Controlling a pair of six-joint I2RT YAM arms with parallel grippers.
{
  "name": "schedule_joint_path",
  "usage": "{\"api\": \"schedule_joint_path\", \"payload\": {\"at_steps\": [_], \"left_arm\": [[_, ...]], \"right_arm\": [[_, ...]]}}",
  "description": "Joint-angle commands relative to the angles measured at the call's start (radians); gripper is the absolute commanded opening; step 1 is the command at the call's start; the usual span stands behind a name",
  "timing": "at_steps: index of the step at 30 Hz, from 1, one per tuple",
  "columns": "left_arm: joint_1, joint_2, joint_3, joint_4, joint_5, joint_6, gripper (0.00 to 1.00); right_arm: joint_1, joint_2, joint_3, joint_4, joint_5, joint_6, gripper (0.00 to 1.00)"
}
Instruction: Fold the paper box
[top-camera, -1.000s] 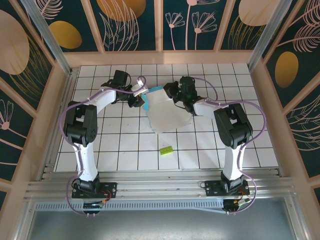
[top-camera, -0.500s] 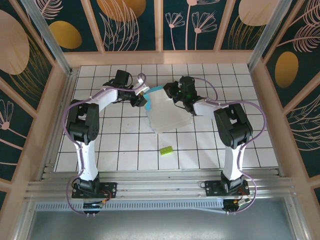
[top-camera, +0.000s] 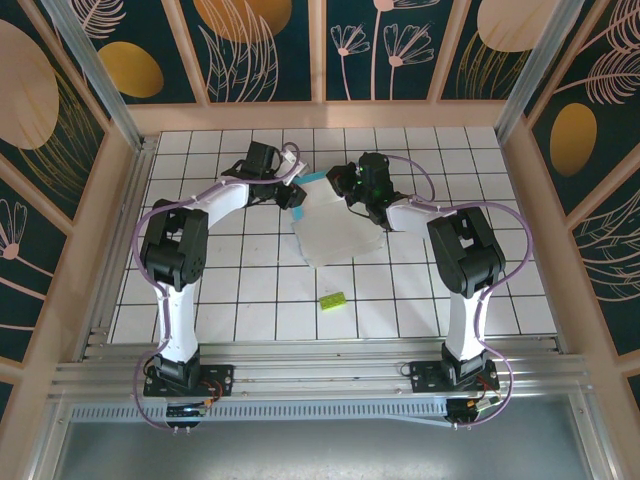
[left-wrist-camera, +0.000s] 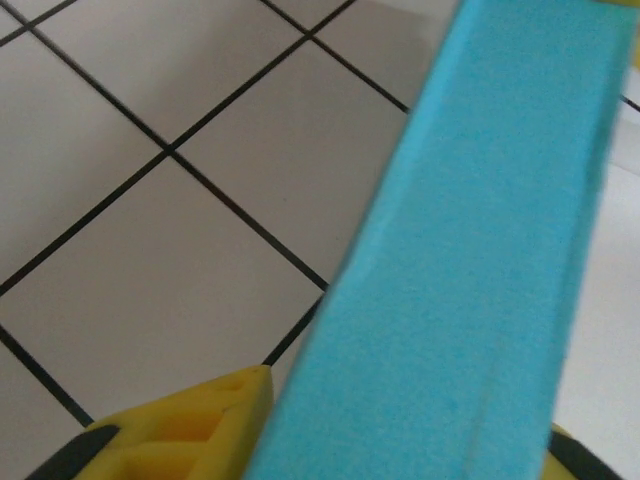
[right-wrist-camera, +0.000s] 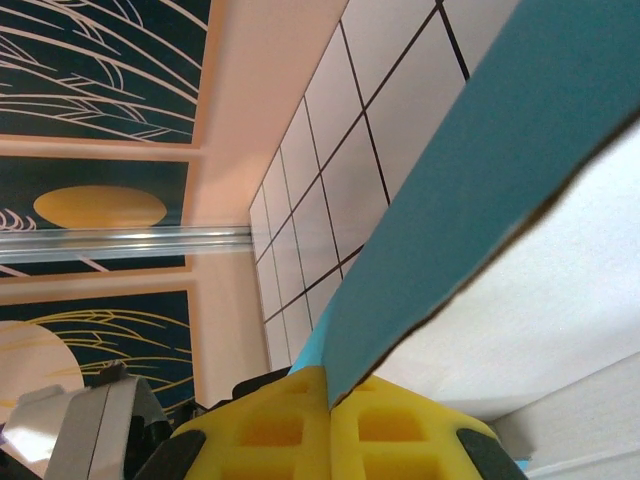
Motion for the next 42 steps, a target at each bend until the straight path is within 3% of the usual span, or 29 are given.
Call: {"api": "schedule_joint_path", "payload": {"at_steps": [1,7,13,19,29,35,39,42], "left_arm": [[-0.013,0.024,-0.005,0.039,-0.107,-0.134,0.28],[-0.029,0.015,-0.048,0.078,-0.207,-0.189,0.18],[-0.047,-0.003,-0.062,0.059,-0.296,-0.173,0.16],[-0.059,-0.066,-0.103,0.047,-0.287,-0.204,0.26],[-0.080,-0.151,-0.237,0.147,-0.249,-0.398,0.37],[-0.079,-0.183,-0.290,0.213,-0.094,-0.382,0.47],[-0.080,-0.190,-0.296,0.205,-0.114,-0.346,0.48],[-0.080,-0.213,-0.316,0.217,-0.068,-0.302,0.51]], "right_arm": [[0.020,0.014,-0.016,-0.023,-0.002,-0.017,0.07],[0.025,0.015,-0.018,-0.017,-0.005,-0.011,0.07],[0.032,0.007,-0.021,-0.019,0.001,-0.009,0.07],[0.034,0.005,-0.019,-0.023,0.012,-0.009,0.07],[0.034,0.016,-0.004,-0.031,0.012,-0.013,0.07],[0.032,0.016,-0.006,-0.030,0.010,-0.016,0.07],[0.032,0.014,-0.009,-0.027,0.010,-0.017,0.07],[0.032,0.016,-0.009,-0.031,0.013,-0.023,0.07]]}}
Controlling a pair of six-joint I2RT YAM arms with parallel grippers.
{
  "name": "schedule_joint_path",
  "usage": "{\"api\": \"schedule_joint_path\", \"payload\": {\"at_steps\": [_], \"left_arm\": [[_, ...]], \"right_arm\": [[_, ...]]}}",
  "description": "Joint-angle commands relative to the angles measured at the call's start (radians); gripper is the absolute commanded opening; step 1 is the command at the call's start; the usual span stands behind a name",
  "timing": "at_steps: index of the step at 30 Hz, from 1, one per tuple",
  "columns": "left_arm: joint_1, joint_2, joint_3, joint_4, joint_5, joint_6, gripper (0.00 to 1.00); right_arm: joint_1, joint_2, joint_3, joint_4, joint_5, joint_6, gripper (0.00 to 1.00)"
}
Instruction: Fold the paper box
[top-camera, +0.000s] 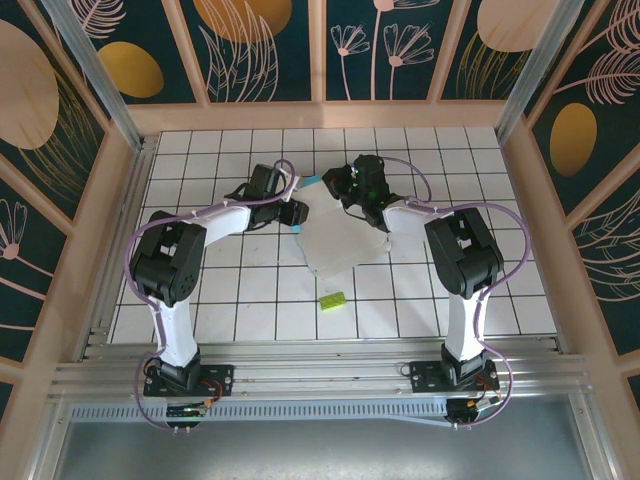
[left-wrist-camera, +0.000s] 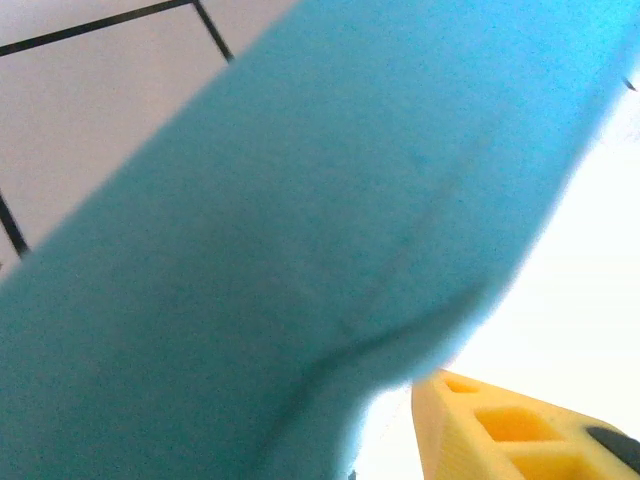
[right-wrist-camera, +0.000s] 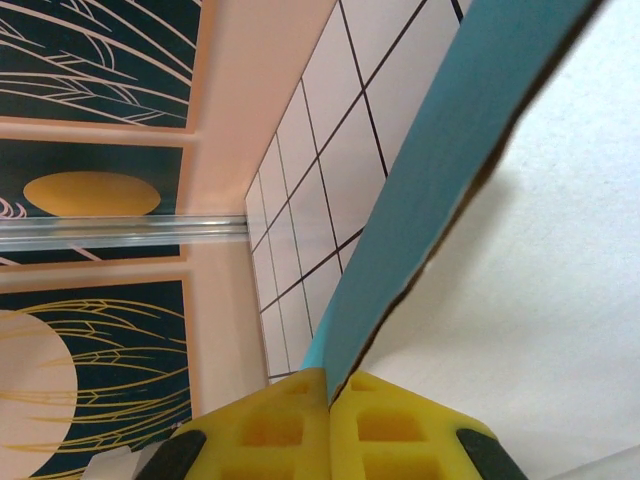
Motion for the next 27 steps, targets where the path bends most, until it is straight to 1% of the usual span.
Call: {"api": "schedule_joint_path", "payload": {"at_steps": [1,4,6,9,13,15,20,21,22,23,25,27], "left_arm": [[-0.007,-0.074,-0.036,0.064,0.088,0.054,0.53],[-0.007,-0.109,-0.078,0.129,0.142,0.048,0.67],[-0.007,-0.134,-0.106,0.188,0.177,0.030,0.72],[-0.006,-0.163,-0.133,0.243,0.208,0.008,0.75],[-0.004,-0.177,-0.145,0.223,0.179,0.010,0.76],[-0.001,-0.185,-0.158,0.222,0.189,0.015,0.75],[0.020,-0.200,-0.198,0.260,0.300,0.004,0.77],[0.027,-0.203,-0.204,0.269,0.291,-0.010,0.81],[0.036,-0.207,-0.207,0.273,0.265,-0.033,0.91],[0.047,-0.210,-0.210,0.274,0.240,-0.052,0.97],[0.066,-0.218,-0.218,0.282,0.195,-0.099,0.99],[0.081,-0.258,-0.246,0.321,0.196,-0.134,0.99]], "right_arm": [[0.006,0.016,-0.008,-0.026,0.001,-0.024,0.07],[0.006,0.019,-0.006,-0.025,0.001,-0.026,0.07],[0.006,0.020,-0.006,-0.025,0.001,-0.024,0.07],[0.006,0.020,-0.007,-0.025,-0.002,-0.023,0.07],[0.005,0.015,-0.009,-0.028,0.001,-0.029,0.07],[0.004,0.013,-0.012,-0.027,0.002,-0.027,0.07],[0.005,0.016,-0.014,-0.025,0.004,-0.027,0.07],[0.004,0.016,-0.014,-0.025,0.003,-0.029,0.07],[0.003,0.017,-0.013,-0.025,0.004,-0.029,0.07],[0.002,0.019,-0.012,-0.027,0.004,-0.029,0.07],[-0.005,0.019,-0.011,-0.028,0.002,-0.026,0.06],[-0.010,0.019,-0.006,-0.036,0.002,-0.027,0.06]]}}
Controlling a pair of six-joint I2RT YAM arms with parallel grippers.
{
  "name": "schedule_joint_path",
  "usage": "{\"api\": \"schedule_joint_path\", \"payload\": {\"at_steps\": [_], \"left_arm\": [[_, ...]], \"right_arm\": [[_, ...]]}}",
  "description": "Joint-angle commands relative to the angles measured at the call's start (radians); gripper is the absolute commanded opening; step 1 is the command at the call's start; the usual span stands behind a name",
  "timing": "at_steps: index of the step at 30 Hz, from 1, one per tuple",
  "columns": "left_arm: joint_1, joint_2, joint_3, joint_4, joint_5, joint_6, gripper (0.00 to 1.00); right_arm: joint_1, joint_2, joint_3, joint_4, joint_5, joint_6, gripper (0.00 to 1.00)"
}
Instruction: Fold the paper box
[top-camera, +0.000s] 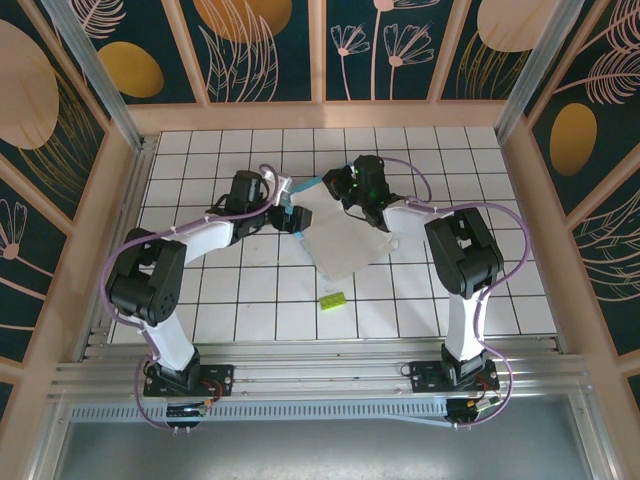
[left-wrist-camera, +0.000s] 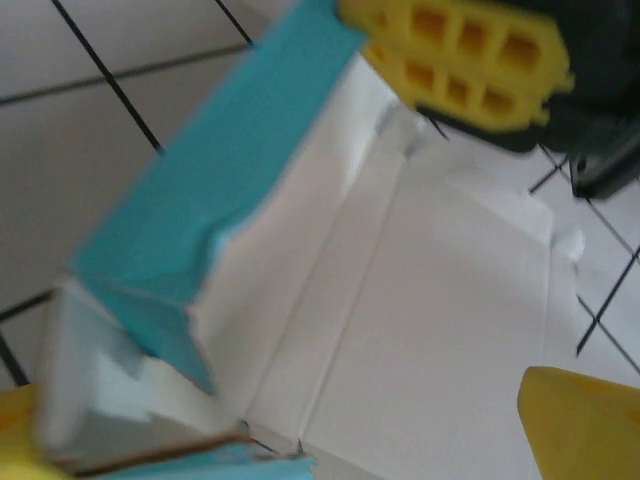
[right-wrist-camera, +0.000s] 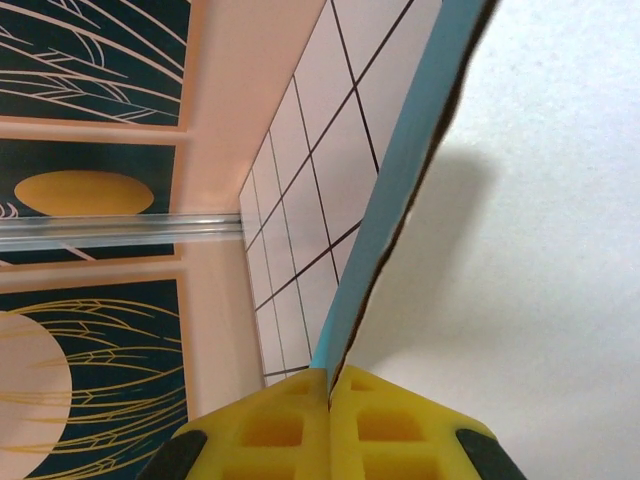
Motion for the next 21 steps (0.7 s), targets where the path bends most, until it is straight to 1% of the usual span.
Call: {"api": "schedule_joint_path", "payload": {"at_steps": [1,3,6,9,13,15,18,19,20,21], "left_arm": [[0.029,-0.094,-0.060,0.121,-0.002,-0.082,0.99],[0.035,-0.125,-0.095,0.143,0.001,-0.101,0.98],[0.046,-0.138,-0.115,0.109,-0.011,-0.095,0.88],[0.056,-0.141,-0.147,0.106,-0.001,-0.048,0.81],[0.059,-0.110,-0.154,0.102,0.154,0.072,0.78],[0.059,-0.086,-0.142,0.082,0.187,0.123,0.77],[0.064,-0.050,-0.110,0.046,0.135,0.152,0.70],[0.067,-0.045,-0.100,0.038,0.117,0.157,0.66],[0.073,-0.008,-0.088,0.030,0.108,0.160,0.61],[0.076,0.004,-0.080,0.028,0.108,0.162,0.59]], "right_arm": [[-0.011,0.017,-0.006,-0.026,0.007,-0.027,0.06],[-0.015,0.014,-0.002,-0.038,0.012,-0.031,0.06],[-0.021,0.015,0.003,-0.046,0.009,-0.034,0.06],[-0.023,0.018,0.000,-0.034,-0.006,-0.032,0.06],[-0.024,0.014,-0.006,-0.030,-0.007,-0.030,0.06],[-0.023,0.011,-0.008,-0.030,-0.005,-0.030,0.06],[-0.023,0.008,-0.009,-0.033,-0.003,-0.034,0.06],[-0.023,0.007,-0.009,-0.033,-0.003,-0.034,0.06],[-0.023,0.007,-0.008,-0.033,-0.004,-0.035,0.06],[-0.023,0.006,-0.007,-0.034,-0.004,-0.034,0.06]]}}
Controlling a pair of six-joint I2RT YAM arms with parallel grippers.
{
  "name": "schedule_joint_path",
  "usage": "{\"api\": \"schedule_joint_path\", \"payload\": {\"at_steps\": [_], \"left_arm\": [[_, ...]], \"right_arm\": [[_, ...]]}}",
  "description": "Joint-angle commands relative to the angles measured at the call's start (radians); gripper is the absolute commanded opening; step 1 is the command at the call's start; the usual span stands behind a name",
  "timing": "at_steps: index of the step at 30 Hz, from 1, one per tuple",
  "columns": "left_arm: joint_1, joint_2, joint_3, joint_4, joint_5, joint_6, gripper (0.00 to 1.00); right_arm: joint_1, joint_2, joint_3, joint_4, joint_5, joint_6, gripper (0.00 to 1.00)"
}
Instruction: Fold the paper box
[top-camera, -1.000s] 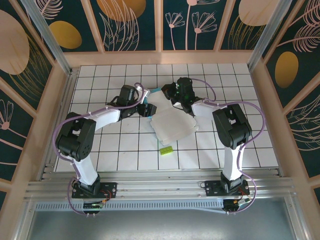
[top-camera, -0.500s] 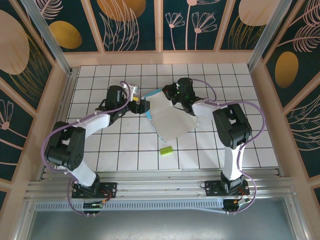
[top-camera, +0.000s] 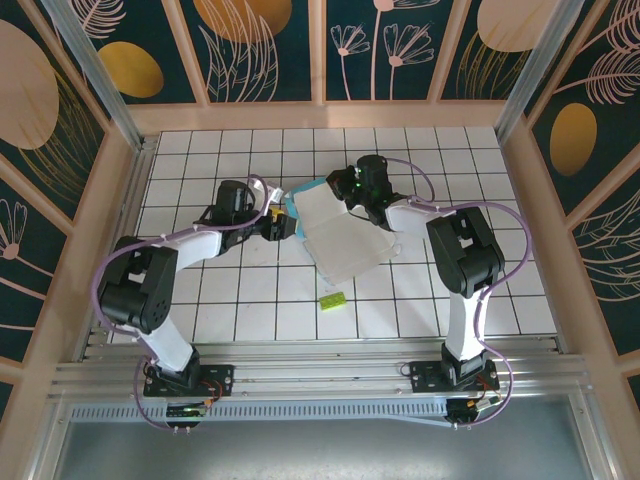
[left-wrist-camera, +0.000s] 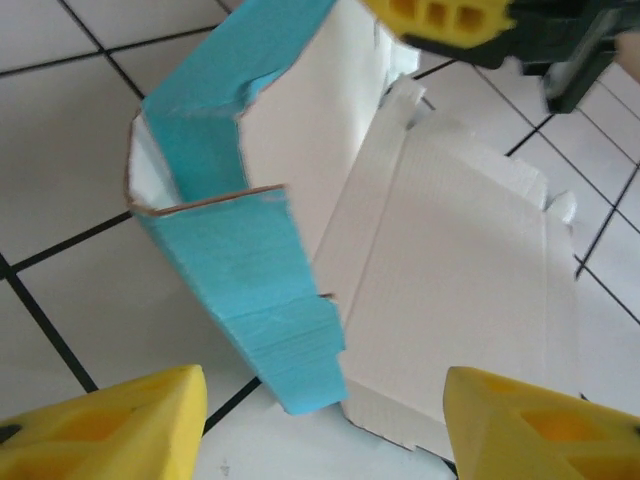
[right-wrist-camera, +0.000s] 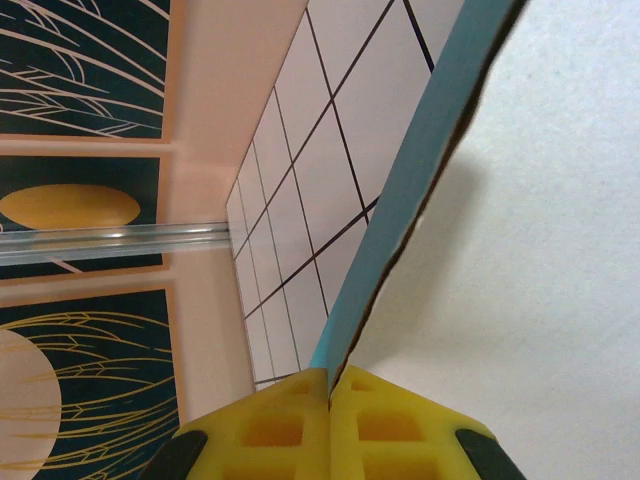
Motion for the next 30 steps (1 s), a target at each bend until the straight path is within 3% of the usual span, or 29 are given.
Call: {"api": "schedule_joint_path", "payload": {"at_steps": [1,5,9,17,24,30], "left_arm": [[0.022,0.050,0.045,-0.024,0.009,0.056,0.58],[0.026,0.057,0.031,-0.001,0.043,0.066,0.55],[0.027,0.090,0.054,-0.007,0.037,0.059,0.44],[0.027,0.161,0.145,-0.034,0.087,0.031,0.42],[0.026,0.171,0.167,-0.045,0.146,0.024,0.33],[0.026,0.198,0.187,-0.059,0.174,-0.004,0.31]], "right_arm": [[-0.004,0.005,-0.006,-0.008,0.002,-0.034,0.06],[-0.002,0.007,-0.004,-0.009,-0.001,-0.032,0.06],[0.000,0.007,0.000,-0.007,-0.004,-0.031,0.06],[0.008,0.005,0.005,-0.005,-0.008,-0.031,0.06],[0.016,0.004,0.008,-0.002,-0.009,-0.029,0.06],[0.019,0.004,0.008,0.001,-0.007,-0.028,0.06]]}}
